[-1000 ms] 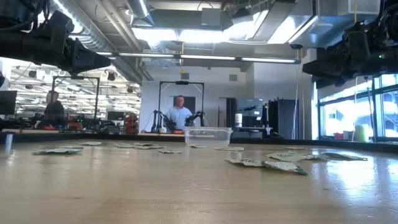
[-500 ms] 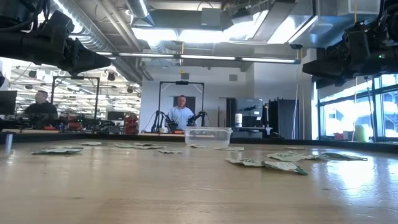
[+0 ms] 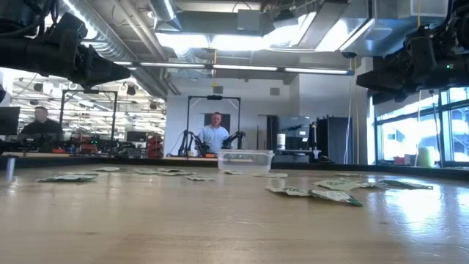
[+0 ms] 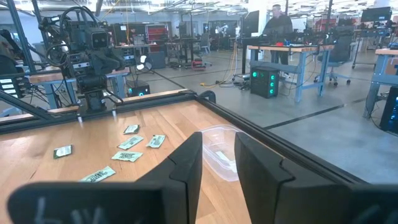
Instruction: Pick and place items into bin
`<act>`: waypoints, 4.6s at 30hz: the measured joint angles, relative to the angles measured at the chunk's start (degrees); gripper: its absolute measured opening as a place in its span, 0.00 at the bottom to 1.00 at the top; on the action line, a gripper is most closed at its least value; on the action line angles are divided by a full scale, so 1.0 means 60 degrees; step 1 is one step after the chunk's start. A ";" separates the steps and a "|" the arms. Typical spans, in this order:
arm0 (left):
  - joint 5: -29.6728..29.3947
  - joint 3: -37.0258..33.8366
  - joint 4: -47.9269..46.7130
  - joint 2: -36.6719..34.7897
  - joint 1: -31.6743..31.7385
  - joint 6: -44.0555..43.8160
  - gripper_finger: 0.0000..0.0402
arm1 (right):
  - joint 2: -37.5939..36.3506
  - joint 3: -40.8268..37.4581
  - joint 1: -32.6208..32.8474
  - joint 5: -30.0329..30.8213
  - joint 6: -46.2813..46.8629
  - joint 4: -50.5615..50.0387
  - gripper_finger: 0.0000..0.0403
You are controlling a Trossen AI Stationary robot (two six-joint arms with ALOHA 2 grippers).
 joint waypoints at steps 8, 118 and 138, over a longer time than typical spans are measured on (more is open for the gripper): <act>0.0004 0.0000 0.0000 -0.0001 0.0000 0.0000 0.17 | -0.0001 0.0000 0.0000 0.0004 -0.0024 0.0000 0.25; -0.0179 0.0000 0.0080 0.0000 -0.0003 0.2415 0.17 | 1.3200 0.5843 -0.1264 -0.0090 0.3225 -0.4465 0.03; -0.0179 0.0002 0.0078 0.0000 0.0000 0.2412 0.17 | 1.4421 1.0116 -0.1260 -0.0556 -0.0189 -0.1338 0.03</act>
